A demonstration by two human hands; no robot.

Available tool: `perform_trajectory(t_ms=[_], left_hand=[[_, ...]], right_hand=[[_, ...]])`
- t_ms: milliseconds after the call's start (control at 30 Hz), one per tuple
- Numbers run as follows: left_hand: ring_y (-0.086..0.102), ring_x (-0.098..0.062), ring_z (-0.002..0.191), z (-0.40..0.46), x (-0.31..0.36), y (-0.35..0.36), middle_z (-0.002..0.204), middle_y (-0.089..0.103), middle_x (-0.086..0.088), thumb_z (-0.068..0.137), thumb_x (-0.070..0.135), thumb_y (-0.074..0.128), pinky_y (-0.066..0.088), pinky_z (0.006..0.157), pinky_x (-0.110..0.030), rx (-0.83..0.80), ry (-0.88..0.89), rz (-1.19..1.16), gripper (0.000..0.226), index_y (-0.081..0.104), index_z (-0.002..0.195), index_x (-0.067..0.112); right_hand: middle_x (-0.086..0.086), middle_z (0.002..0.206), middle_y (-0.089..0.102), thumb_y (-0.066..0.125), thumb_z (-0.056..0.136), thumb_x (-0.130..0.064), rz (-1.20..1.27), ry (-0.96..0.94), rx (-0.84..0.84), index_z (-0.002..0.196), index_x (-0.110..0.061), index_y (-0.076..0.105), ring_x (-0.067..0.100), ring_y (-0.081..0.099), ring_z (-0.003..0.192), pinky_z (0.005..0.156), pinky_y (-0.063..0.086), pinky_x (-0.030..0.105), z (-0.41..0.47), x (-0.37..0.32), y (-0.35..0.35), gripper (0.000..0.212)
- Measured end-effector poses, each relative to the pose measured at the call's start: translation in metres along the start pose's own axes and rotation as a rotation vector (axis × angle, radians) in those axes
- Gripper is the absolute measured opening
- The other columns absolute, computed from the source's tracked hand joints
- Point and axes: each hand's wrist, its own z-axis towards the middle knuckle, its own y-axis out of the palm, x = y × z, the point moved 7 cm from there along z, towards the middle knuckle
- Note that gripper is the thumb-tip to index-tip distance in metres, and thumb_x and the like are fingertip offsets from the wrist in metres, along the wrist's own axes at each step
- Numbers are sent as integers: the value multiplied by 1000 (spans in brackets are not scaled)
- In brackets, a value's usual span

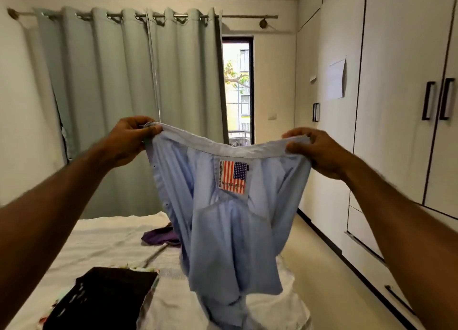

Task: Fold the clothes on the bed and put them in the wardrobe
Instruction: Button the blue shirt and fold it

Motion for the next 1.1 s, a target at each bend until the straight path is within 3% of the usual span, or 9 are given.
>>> perform_trajectory(t_ms=[167, 300, 433, 533, 667, 767, 867, 967, 1100], left_hand=[[59, -8, 66, -3, -11, -3, 72, 62, 7, 100, 13, 56, 54, 51, -23, 53, -19, 23, 13, 60, 89, 17], [58, -14, 80, -4, -17, -10, 82, 60, 3, 99, 18, 59, 53, 73, -39, 56, -40, 110, 8, 62, 92, 19], [62, -12, 72, -4, -23, -28, 71, 67, 9, 96, 17, 64, 60, 60, -30, 136, -37, 133, 10, 68, 87, 18], [61, -14, 65, -12, -32, -37, 78, 67, -8, 90, 21, 70, 55, 55, -21, 107, -46, 181, 13, 75, 81, 14], [62, -16, 55, -49, -34, -39, 68, 64, -13, 80, 28, 68, 52, 47, -23, -248, -242, 77, 23, 72, 76, 5], [61, -16, 52, -61, -35, -48, 65, 62, -13, 90, 14, 51, 51, 44, -24, -373, -366, 79, 27, 70, 73, 4], [56, -19, 57, -35, -48, -60, 69, 59, -14, 97, 17, 59, 46, 51, -25, -121, -333, 377, 28, 69, 77, 0], [51, -20, 70, -6, -41, -62, 74, 58, -12, 91, 24, 70, 40, 63, -31, 418, -31, 548, 26, 70, 84, 0], [56, -21, 63, -68, -57, 24, 67, 60, -1, 94, 26, 65, 40, 61, -32, 739, 288, 582, 19, 69, 81, 13]], right_hand=[[13, 99, 71, 92, 63, -41, -222, 207, -196, 92, -2, 75, 26, 69, 98, 79, 59, 37, -16, 41, 3, 52], [2, 115, 66, 89, 65, -49, -405, 143, -178, 63, -22, 73, 19, 61, 108, 87, 56, 34, -22, 46, 7, 31], [1, 89, 72, 86, 55, -68, -204, 102, -73, 88, -11, 76, 14, 69, 84, 72, 59, 27, -24, 47, -1, 67], [5, 93, 72, 85, 47, -76, -133, 85, -22, 95, -16, 78, 15, 70, 85, 73, 61, 29, -23, 48, -3, 76], [12, 90, 72, 84, 70, -48, 149, 78, -73, 97, -10, 77, 21, 69, 77, 64, 60, 28, -23, 22, -3, 47], [12, 84, 73, 60, 85, -22, 273, 253, -152, 95, -4, 73, 19, 71, 68, 53, 59, 27, -21, 5, 12, 25], [17, 92, 71, 60, 96, -19, -199, 360, 23, 90, 1, 71, 21, 67, 72, 61, 53, 30, 5, 25, 20, 24], [18, 79, 65, 57, 101, -26, -665, -32, 561, 80, -2, 65, 29, 61, 71, 61, 38, 28, 34, 7, 33, 33], [-2, 66, 50, 56, 103, -27, -587, -284, 811, 81, -11, 58, 13, 42, 56, 51, 27, 20, -30, 29, 109, 27]])
